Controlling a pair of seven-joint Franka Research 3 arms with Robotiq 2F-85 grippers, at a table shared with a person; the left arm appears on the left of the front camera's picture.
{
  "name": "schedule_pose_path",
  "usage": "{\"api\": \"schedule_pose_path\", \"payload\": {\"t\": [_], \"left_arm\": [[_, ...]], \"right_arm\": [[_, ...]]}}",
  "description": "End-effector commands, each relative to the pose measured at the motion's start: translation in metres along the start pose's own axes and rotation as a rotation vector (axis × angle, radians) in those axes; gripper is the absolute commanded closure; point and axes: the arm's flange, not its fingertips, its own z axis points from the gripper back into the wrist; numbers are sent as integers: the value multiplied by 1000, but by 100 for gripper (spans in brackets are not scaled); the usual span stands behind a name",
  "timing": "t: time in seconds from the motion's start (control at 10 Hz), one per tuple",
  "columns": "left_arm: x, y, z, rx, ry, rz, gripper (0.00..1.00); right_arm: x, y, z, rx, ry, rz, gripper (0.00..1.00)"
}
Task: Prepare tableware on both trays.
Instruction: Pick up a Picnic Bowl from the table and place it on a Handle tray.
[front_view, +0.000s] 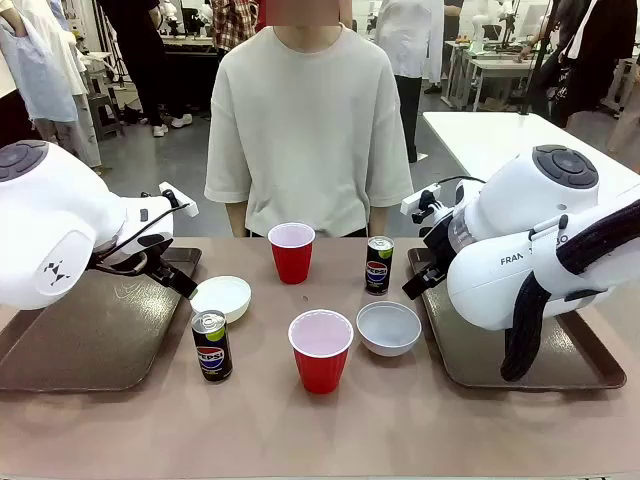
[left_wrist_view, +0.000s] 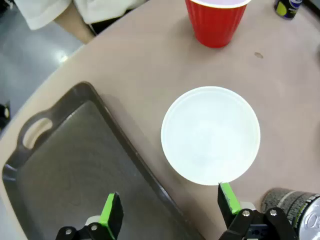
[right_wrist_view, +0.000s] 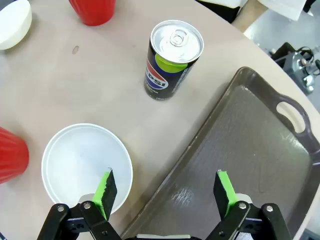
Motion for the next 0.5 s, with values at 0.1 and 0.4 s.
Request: {"api": "schedule_pose_path", "payload": {"t": [0.1, 0.4], "left_arm": [[0, 0, 0, 0, 0, 0, 0], [0, 0, 0, 0, 0, 0, 0]], "right_arm": [[0, 0, 0, 0, 0, 0, 0], [0, 0, 0, 0, 0, 0, 0]]}}
